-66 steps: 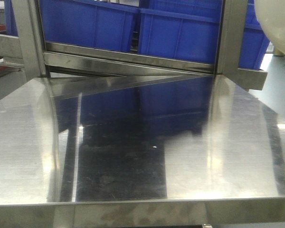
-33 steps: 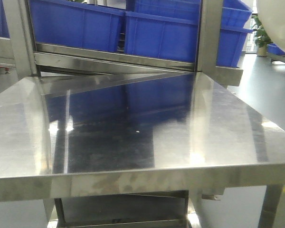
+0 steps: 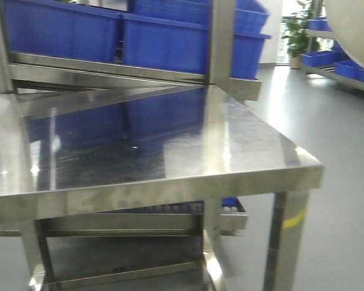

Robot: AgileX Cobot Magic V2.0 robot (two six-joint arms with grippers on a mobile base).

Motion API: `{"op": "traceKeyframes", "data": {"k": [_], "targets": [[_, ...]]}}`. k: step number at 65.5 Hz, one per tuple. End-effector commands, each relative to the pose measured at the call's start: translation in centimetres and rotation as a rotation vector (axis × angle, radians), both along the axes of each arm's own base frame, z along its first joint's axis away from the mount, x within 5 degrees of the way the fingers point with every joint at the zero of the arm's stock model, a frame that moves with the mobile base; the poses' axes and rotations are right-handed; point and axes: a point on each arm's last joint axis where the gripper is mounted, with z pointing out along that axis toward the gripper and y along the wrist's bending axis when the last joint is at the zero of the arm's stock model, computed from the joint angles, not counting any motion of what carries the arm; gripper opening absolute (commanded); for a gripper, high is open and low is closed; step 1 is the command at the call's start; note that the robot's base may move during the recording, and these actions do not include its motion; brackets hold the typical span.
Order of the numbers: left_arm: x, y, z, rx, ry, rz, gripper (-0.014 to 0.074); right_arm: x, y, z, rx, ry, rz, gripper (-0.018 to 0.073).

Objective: Move white bin to right shelf second layer
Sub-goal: 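Hold the bin in the right gripper and back away from the table, then drive forward past the blue crate carts holding the bin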

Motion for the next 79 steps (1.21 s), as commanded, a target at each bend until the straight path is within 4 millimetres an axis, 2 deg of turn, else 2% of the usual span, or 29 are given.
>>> {"op": "traceKeyframes", "data": {"k": [1, 79], "targets": [[0.10, 0.02, -0.45, -0.025, -0.050, 0.000, 0.0085, 0.34, -0.06, 1.63, 0.021, -0.110, -0.014, 0.0055], [0.10, 0.02, -0.45, -0.025, -0.050, 0.000, 0.0085, 0.34, -0.06, 1.63, 0.021, -0.110, -0.014, 0.0055]]}}
